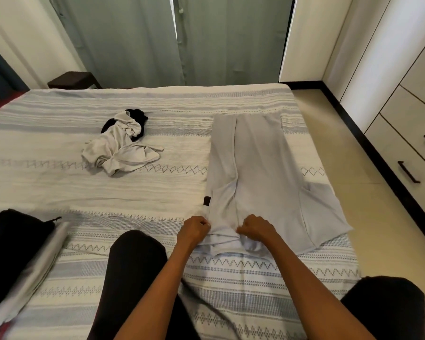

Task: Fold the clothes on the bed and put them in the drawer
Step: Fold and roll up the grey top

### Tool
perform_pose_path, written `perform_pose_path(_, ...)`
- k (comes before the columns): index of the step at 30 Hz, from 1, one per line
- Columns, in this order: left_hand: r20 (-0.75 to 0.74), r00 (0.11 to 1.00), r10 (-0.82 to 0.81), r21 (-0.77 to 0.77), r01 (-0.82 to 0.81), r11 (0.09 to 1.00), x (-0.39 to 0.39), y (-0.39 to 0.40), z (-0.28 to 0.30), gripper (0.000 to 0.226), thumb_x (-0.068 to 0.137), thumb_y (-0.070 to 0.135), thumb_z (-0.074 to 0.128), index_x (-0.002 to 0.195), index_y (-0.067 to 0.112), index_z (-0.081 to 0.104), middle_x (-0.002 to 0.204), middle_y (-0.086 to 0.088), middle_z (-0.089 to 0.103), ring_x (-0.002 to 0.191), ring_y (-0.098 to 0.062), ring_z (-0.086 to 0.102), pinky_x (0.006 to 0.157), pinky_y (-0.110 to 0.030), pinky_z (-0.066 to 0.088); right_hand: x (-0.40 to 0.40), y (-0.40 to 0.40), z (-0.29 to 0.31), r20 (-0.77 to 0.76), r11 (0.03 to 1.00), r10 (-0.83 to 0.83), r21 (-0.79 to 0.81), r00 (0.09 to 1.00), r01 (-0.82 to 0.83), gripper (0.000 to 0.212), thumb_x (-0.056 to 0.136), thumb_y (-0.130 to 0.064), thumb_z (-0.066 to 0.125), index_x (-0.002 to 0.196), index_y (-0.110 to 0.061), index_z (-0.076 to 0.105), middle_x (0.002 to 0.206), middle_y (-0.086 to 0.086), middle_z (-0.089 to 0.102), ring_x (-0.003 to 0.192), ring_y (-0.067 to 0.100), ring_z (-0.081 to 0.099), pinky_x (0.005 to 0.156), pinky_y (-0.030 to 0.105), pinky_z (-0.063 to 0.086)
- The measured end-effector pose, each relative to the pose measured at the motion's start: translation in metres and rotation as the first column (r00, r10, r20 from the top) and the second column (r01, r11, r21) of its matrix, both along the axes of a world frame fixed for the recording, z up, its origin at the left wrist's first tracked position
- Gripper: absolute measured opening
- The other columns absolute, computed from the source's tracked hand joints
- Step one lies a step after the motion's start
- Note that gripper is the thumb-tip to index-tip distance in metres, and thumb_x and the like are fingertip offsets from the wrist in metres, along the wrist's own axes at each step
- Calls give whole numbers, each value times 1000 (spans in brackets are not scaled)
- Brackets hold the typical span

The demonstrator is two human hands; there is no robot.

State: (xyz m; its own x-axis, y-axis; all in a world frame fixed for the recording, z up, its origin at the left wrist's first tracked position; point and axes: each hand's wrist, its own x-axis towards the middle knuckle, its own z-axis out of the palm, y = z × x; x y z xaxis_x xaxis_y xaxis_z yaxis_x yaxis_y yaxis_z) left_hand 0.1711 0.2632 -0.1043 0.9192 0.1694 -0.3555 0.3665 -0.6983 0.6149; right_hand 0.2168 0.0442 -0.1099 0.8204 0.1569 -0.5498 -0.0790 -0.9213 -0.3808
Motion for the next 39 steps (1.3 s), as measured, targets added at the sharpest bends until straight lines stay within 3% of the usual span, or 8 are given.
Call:
perform_pose_path(8, 277, 916, -290, 305, 202, 931, 17, -6, 3, 34, 94, 22, 56, 127, 17, 64, 130, -16, 57, 109, -36, 59, 86, -39, 48, 8, 10, 0, 463, 987, 0, 144, 886, -75, 34, 99, -36, 52, 127, -20, 60, 130, 4, 61, 112, 26, 60, 88, 35, 47)
perform_pose_path(12, -13, 865, -502, 494, 442, 749, 21, -2, -14, 70, 101, 47, 44, 159, 21, 14, 166, -10, 5, 151, -35, 13, 119, -51, 18, 0, 32, -19, 419, 962, 261, -39, 870, -270, 67, 101, -41, 43, 159, -17, 21, 166, 9, 17, 152, 29, 20, 120, 50, 20)
perform_pose_path(15, -232, 840, -490, 418, 541, 730, 14, 10, -29, 93, 82, 82, 8, 157, 31, -12, 165, 0, -17, 153, -26, -8, 120, -54, 0, -26, 32, -51, 417, 955, 292, -85, 861, -283, 71, 102, -55, 23, 161, -20, 6, 167, 7, -2, 154, 31, 8, 120, 53, 1)
perform_pose_path(19, -163, 839, -519, 483, 526, 700, 24, 16, -30, 93, 85, 82, 19, 159, 27, 9, 166, -5, 7, 151, -29, 14, 119, -52, 14, -30, 22, -55, 487, 958, 275, -65, 829, -280, 74, 98, -61, 22, 159, -19, 21, 166, 8, 16, 153, 30, 19, 120, 48, 7)
perform_pose_path(24, 288, 826, -485, 523, 288, 802, 50, 11, -21, 65, 94, 61, 26, 122, 17, 64, 124, -7, 63, 104, -30, 65, 82, -41, 51, -4, 24, -35, 607, 971, 94, 121, 790, -208, 55, 97, -54, 40, 132, -17, 62, 135, 3, 61, 125, 23, 57, 99, 40, 49)
perform_pose_path(32, 154, 849, -505, 490, 378, 786, 128, 11, -16, 75, 94, 51, 7, 154, 14, 32, 157, -11, 36, 140, -32, 42, 111, -48, 36, 110, 39, -10, 436, 985, -67, 171, 897, -9, 48, 106, -37, 38, 152, -28, 39, 159, 8, 32, 137, 31, 41, 108, 43, 38)
perform_pose_path(36, 136, 853, -504, 451, 400, 798, 181, 19, -18, 60, 103, 52, 13, 158, 29, 8, 166, -1, 12, 150, -23, 22, 120, -41, 22, 178, 42, -22, 511, 995, -11, 94, 860, -43, 44, 103, -38, 43, 146, -33, 48, 150, 6, 45, 131, 30, 46, 104, 42, 40)
perform_pose_path(39, 233, 858, -458, 385, 352, 853, 237, 34, -23, 60, 102, 52, 19, 156, 27, 22, 160, -4, 32, 140, -26, 41, 113, -39, 35, 245, 46, -34, 528, 996, 22, 60, 849, -62, 49, 100, -38, 47, 148, -28, 44, 145, 7, 49, 128, 30, 48, 102, 42, 40)
